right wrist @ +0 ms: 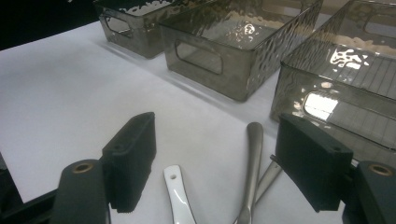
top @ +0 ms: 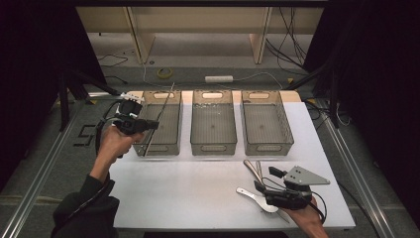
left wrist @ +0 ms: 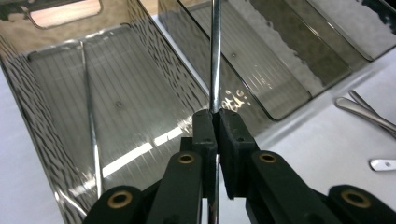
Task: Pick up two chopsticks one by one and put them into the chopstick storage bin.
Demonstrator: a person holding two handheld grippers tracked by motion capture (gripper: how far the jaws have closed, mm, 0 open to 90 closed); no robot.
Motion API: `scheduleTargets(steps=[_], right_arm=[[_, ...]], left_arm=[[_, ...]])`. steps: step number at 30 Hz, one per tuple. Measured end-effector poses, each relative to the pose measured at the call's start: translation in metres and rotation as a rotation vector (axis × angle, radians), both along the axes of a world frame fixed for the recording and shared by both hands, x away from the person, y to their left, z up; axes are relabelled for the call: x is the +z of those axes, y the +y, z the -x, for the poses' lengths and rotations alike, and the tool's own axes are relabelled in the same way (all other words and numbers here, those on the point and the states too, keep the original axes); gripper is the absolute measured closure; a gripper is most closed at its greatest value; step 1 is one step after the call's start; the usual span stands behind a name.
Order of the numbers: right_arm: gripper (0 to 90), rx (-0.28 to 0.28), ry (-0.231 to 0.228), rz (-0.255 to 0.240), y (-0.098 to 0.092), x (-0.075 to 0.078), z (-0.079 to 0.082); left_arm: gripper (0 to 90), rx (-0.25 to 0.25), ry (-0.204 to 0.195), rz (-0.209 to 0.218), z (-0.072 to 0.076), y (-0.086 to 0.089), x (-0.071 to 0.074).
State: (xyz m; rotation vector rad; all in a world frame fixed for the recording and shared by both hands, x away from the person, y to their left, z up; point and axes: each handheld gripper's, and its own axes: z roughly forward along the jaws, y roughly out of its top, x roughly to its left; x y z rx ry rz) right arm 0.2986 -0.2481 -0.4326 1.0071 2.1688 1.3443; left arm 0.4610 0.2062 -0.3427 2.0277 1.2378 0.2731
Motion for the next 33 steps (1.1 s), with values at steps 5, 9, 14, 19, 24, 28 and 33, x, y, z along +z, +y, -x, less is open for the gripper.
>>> scheduleTargets(steps=[5,9,14,19,24,28,33], right_arm=[[30.0,0.002,-0.002,-0.003,0.0,0.0,0.0],[29.9,0.006,-0.002,0.001,0.0,0.0,0.0],[29.9,0.006,0.001,0.0,0.001,-0.001,0.0],[29.9,0.008,0.004,0.0,0.001,-0.001,0.0],[30.0,0.008,0.004,0.0,0.001,-0.001,0.0],[30.0,0.01,0.006,-0.002,0.001,-0.001,0.0],[30.0,0.012,0.006,-0.003,0.001,-0.001,0.0]], left_arm=[[85.2,0.028,-0.014,0.006,-0.015,0.004,0.003],[85.2,0.053,-0.02,0.022,-0.025,0.011,0.005],[85.2,0.078,-0.039,0.024,-0.035,0.017,0.01],[85.2,0.098,-0.045,-0.001,-0.046,0.019,0.008],[85.2,0.106,-0.041,-0.014,-0.054,0.019,-0.001],[85.2,0.117,-0.037,-0.038,-0.057,0.019,-0.013],[85.2,0.145,-0.071,-0.029,-0.059,0.025,-0.025]])
